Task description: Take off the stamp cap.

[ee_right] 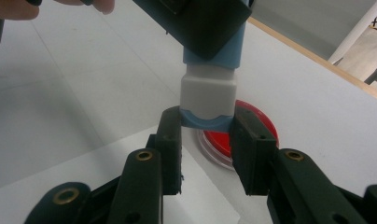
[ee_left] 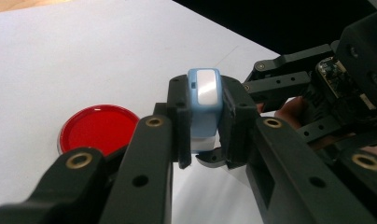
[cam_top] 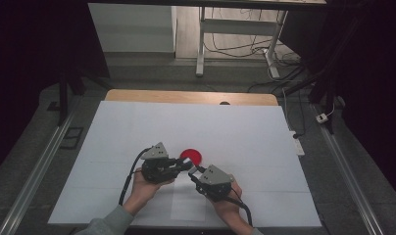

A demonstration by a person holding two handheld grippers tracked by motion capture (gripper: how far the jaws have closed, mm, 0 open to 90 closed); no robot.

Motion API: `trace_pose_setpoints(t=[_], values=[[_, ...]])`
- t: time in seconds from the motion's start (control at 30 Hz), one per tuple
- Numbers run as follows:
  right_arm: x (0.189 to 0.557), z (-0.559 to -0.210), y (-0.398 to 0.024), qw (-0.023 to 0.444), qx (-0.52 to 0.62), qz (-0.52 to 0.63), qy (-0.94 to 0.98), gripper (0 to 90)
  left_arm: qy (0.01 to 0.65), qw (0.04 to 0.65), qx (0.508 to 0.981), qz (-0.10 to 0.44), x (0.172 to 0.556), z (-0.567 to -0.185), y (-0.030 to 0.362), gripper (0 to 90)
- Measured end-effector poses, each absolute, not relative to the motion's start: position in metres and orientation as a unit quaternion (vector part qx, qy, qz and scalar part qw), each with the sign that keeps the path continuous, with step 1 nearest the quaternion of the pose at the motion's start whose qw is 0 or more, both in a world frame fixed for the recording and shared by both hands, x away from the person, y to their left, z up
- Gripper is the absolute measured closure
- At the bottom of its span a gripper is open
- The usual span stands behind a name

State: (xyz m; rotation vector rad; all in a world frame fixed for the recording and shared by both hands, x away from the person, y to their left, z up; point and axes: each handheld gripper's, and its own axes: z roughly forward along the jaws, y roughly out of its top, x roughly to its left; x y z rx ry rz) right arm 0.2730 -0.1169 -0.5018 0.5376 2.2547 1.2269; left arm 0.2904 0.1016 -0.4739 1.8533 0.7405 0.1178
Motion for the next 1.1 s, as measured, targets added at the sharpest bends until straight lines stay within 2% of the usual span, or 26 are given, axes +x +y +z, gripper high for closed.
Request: trace_pose_setpoints(t=[1.1], values=[[0.2734, -0.506, -0.1171, 0.237, 0.213, 0.453, 0.833, 65.1, 0.32, 0.539, 0.779, 0.038, 0.2919, -0.4793, 0.102, 76.0]])
